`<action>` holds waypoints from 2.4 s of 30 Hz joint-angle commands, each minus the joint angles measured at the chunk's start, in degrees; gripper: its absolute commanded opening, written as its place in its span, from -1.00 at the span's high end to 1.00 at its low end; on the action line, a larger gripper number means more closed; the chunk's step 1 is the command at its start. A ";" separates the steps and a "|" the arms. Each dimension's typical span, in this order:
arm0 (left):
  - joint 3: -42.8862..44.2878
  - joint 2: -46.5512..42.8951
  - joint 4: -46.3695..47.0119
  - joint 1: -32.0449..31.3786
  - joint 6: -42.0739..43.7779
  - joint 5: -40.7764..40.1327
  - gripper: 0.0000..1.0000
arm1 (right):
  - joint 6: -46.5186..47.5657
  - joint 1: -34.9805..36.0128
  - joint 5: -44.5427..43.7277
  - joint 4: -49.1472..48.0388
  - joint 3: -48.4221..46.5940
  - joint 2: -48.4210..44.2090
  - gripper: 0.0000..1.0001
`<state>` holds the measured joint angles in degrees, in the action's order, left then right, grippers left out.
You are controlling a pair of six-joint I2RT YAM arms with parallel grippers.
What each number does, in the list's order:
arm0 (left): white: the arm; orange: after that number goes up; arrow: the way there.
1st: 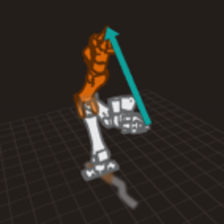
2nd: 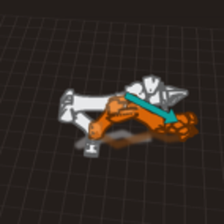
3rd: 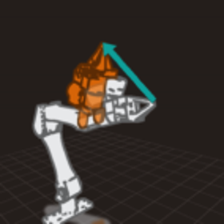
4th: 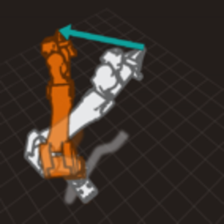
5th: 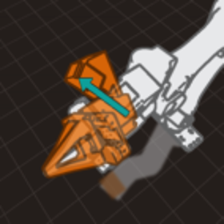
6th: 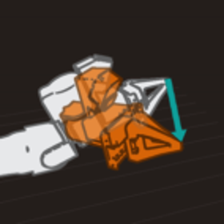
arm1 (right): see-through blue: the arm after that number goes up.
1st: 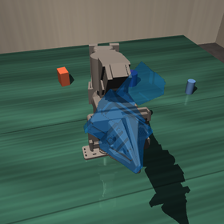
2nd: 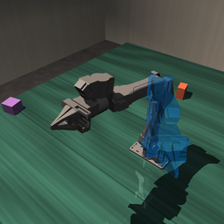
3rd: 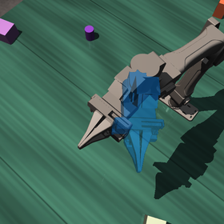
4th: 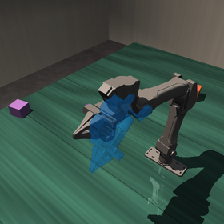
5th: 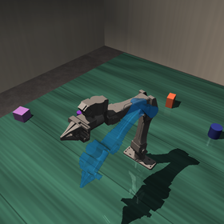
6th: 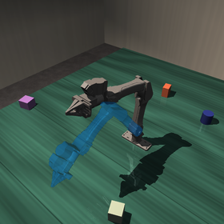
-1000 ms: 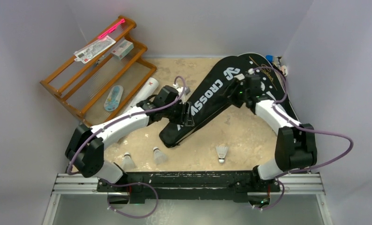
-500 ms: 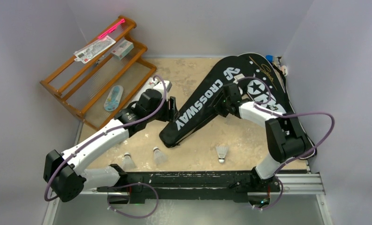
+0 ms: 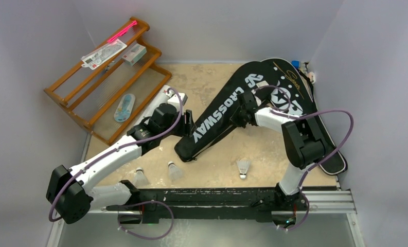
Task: Pack up the badminton gear
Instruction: Pick up the racket bag from the center of the board, then place the racket bag at the racket bag, then open the lid of the shuttle tube.
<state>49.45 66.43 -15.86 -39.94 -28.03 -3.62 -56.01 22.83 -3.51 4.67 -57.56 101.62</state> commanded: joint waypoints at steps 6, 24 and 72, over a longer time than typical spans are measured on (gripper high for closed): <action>-0.41 -0.76 3.39 -0.39 -0.50 0.53 -0.07 | 13.70 -2.82 -7.90 14.02 -12.32 -11.48 1.00; 0.94 -0.52 2.54 -1.09 -1.35 3.35 -0.07 | 44.21 -20.80 -27.67 36.07 -38.08 -10.01 0.99; 28.43 30.45 -11.97 21.36 24.73 -10.29 -0.87 | 32.22 -4.69 16.78 6.30 4.18 -35.56 -0.76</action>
<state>71.88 91.90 -26.50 -21.47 -9.08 -9.63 -22.11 17.63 8.34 15.38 -55.07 68.27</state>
